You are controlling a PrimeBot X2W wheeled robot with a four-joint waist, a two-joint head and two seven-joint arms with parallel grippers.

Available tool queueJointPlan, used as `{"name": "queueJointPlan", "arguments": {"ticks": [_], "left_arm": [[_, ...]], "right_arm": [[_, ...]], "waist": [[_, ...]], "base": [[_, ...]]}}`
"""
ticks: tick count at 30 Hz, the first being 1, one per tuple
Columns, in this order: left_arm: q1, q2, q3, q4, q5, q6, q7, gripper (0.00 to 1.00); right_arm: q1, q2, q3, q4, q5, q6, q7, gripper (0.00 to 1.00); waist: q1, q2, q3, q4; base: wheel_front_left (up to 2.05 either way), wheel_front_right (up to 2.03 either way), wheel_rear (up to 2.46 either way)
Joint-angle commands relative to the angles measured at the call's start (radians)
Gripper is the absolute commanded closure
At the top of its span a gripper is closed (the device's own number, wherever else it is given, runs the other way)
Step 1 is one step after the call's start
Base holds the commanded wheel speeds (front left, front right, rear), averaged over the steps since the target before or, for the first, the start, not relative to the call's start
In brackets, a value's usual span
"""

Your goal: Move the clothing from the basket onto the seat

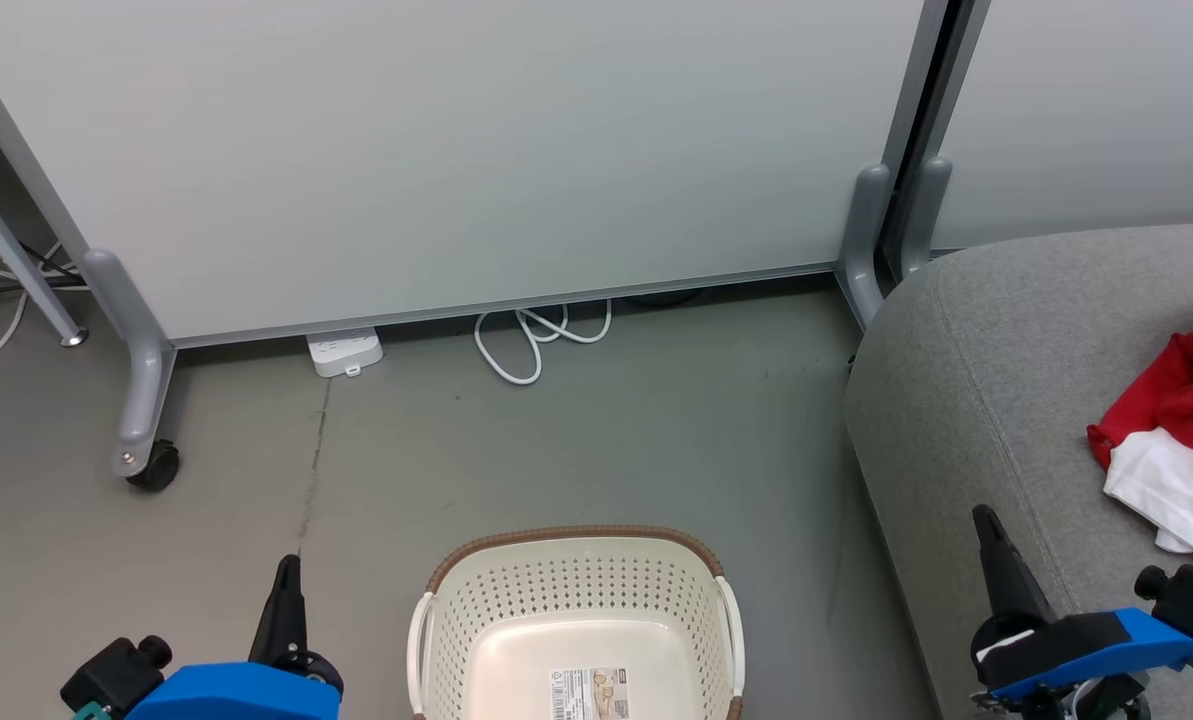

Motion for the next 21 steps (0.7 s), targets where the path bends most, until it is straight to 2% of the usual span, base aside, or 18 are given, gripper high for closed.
{"name": "queueJointPlan", "arguments": {"ticks": [1, 21], "left_arm": [[-0.028, 0.002, 0.014, -0.018, -0.03, -0.001, 0.009, 1.0], [-0.05, -0.006, 0.055, -0.048, -0.23, -0.002, 0.069, 1.0]], "right_arm": [[-0.029, -0.004, -0.004, -0.016, 0.04, 0.0, 0.007, 1.0], [-0.037, -0.005, -0.019, -0.025, 0.282, 0.0, 0.042, 1.0]], "waist": [[0.0, 0.0, 0.0, -0.001], [0.0, 0.0, 0.001, -0.013]], "base": [[0.0, 0.0, 0.0], [0.0, 0.0, 0.0]]}}
